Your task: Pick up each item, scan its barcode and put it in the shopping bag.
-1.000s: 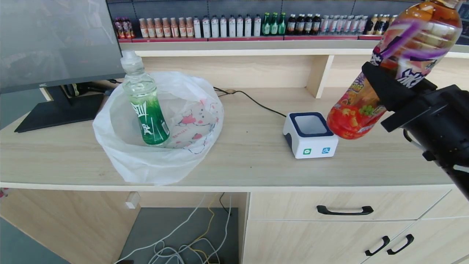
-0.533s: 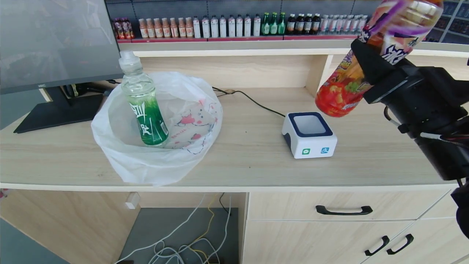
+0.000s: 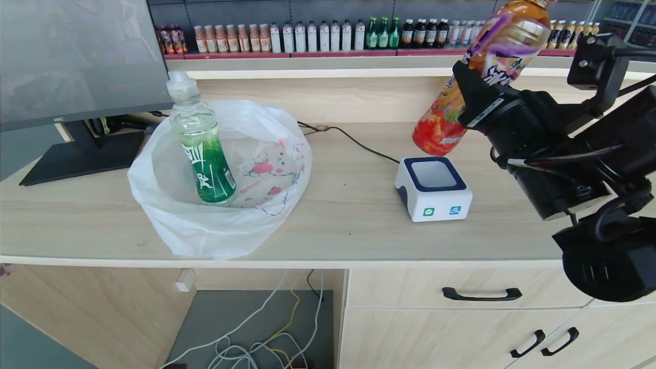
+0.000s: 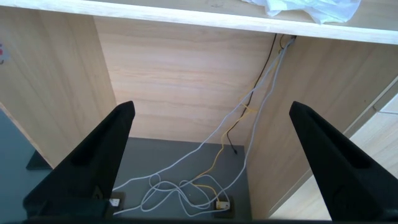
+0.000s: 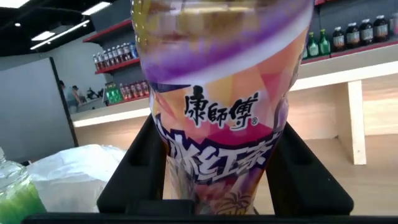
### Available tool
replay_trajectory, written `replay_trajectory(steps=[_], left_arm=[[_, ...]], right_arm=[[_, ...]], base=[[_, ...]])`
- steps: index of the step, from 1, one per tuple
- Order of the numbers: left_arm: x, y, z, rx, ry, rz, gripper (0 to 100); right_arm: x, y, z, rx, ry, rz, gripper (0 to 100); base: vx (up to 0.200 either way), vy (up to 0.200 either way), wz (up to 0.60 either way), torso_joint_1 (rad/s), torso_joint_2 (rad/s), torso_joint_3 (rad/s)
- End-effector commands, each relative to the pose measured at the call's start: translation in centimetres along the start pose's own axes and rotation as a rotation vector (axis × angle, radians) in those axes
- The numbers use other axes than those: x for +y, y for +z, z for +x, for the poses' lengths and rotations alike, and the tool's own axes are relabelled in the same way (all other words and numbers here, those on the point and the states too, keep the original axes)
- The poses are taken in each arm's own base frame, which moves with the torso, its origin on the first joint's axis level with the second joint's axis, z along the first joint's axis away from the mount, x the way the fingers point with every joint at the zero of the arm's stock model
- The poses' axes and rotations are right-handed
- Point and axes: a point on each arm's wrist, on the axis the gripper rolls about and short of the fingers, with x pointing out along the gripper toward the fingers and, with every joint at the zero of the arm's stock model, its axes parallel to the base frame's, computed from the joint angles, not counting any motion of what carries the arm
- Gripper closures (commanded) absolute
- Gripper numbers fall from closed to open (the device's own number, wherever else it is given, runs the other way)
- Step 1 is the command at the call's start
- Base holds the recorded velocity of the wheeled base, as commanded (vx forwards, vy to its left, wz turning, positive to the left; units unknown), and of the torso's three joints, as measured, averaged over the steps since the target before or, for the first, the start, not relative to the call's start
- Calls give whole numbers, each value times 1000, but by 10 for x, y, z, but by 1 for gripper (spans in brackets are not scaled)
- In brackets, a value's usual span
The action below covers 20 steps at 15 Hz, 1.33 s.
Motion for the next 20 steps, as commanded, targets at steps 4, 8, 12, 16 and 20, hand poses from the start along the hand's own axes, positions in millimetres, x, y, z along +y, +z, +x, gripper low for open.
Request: replay_trajectory(steps=[4,8,12,16,20], left_arm=[[0,0,0,1,0,1,0],[0,0,0,1,0,-1,0],[0,0,0,1,0,-1,0],[0,0,0,1,0,-1,0],[0,0,0,1,0,-1,0]], right_arm=[[19,-20,2,36,38,239,100],[3,-31,-16,32,-20,418,100],[0,-28,-20,-8,-120,656,100],[-2,-30,-20,-13,-129,753,100],[-5,-31,-22,-55,-197,878,100]], base=[[0,0,0,0,0,0],[0,0,0,0,0,0],[0,0,0,0,0,0],[0,0,0,0,0,0],[0,0,0,0,0,0]])
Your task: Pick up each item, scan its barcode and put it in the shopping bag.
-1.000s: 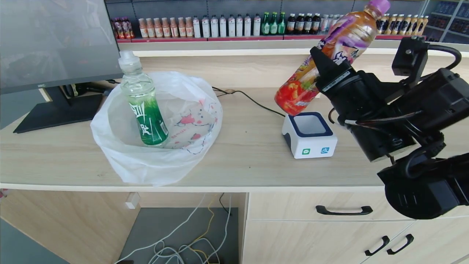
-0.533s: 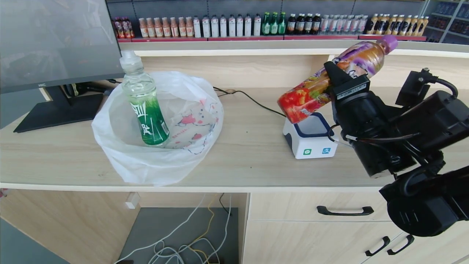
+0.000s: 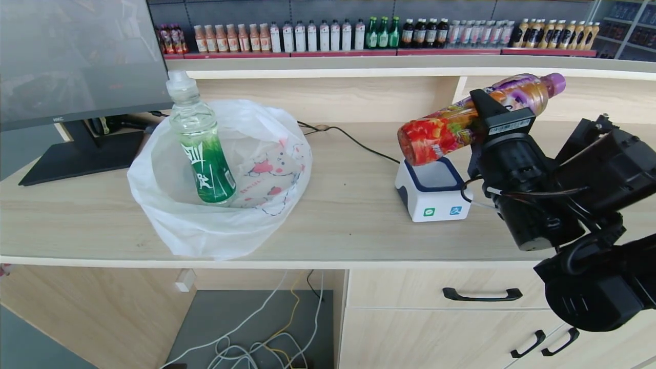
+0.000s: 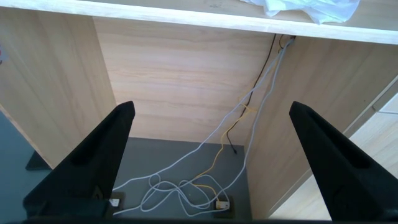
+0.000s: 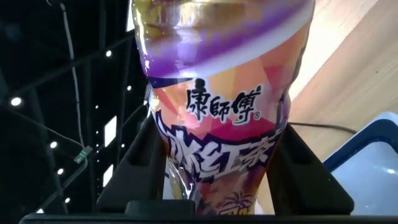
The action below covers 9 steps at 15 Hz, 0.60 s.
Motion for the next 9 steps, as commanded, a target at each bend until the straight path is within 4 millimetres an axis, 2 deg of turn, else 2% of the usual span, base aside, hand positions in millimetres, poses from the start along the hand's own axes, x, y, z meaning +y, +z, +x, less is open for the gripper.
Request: replay_trajectory(steps=[1,4,5,9], left_arm=[[0,0,0,1,0,0,0],[0,0,0,1,0,0,0],[0,0,0,1,0,0,0],[0,0,0,1,0,0,0]], right_arm=[[-1,3,0,-9,-4,14,100],[-7,1,-1,-17,-33,37,100],[-19,-5,-3,-12,-75,49,100],[-35,-13,-3,2,-118,80,100]], base=[[0,0,0,0,0,0],[0,0,0,0,0,0],[0,0,0,0,0,0],[0,0,0,0,0,0]])
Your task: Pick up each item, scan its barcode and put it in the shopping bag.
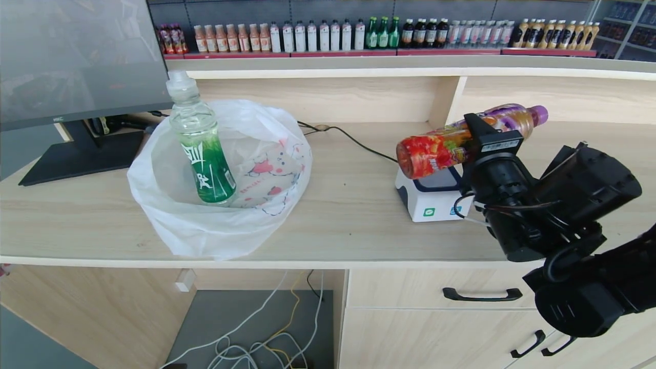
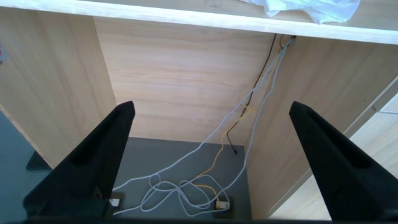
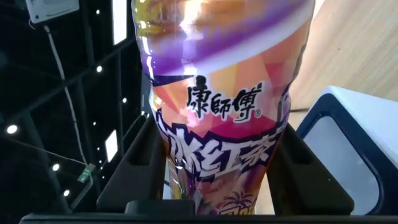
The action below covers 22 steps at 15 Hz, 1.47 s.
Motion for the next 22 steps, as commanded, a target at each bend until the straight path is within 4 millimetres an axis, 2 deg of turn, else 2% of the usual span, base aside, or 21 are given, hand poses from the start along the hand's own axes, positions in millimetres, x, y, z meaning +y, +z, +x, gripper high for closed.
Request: replay_trajectory(steps=[1,6,9,22], left_arm=[[0,0,0,1,1,0,0],[0,0,0,1,1,0,0],[0,0,0,-1,1,0,0],[0,0,0,1,1,0,0]], right_arm=[[-10,-5,1,11,-26,-14,100],[-10,-2,4,-2,-20,20,100],[-21,6,10,-30,-40,28,100],[-21,6,10,-27,-40,40,100]], base=[[0,0,0,0,0,0],[0,0,0,0,0,0],[0,0,0,0,0,0],[0,0,0,0,0,0]])
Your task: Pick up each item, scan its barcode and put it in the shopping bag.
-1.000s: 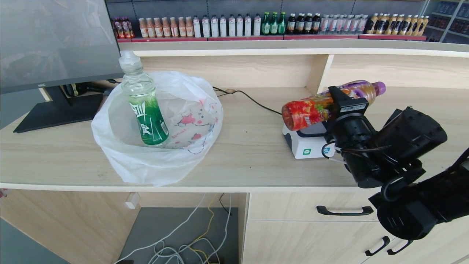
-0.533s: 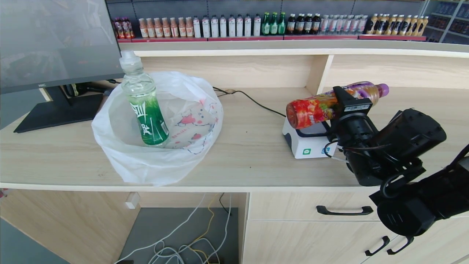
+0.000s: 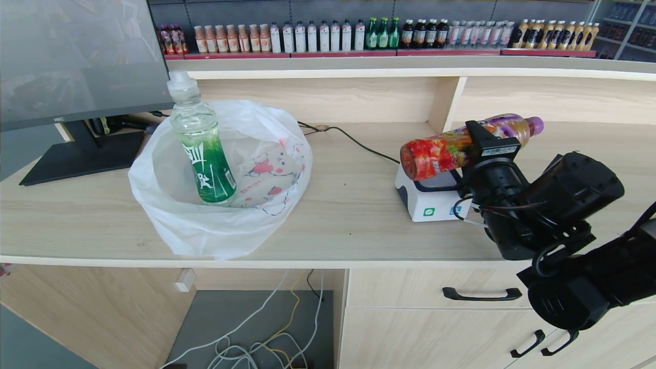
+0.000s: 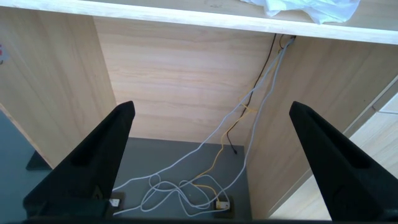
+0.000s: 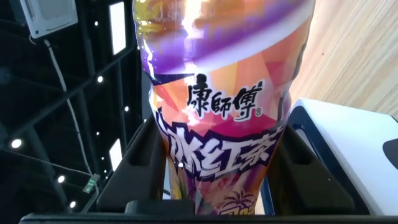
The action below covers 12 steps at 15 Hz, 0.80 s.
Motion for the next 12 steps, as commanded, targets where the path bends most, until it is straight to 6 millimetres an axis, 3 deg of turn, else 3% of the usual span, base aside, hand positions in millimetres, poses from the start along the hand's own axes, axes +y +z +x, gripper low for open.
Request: replay_trajectory(steps=[1,8,12], left_arm=[[0,0,0,1,0,-1,0],[0,0,0,1,0,-1,0],[0,0,0,1,0,-1,0]], right_arm=[[-1,-1,0,3,-1,1,100],[5,-1,1,17,25,-40,100],[27,4,3,32,105,-98,100]], base=[[0,0,0,0,0,0],[0,0,0,0,0,0],[0,0,0,0,0,0]])
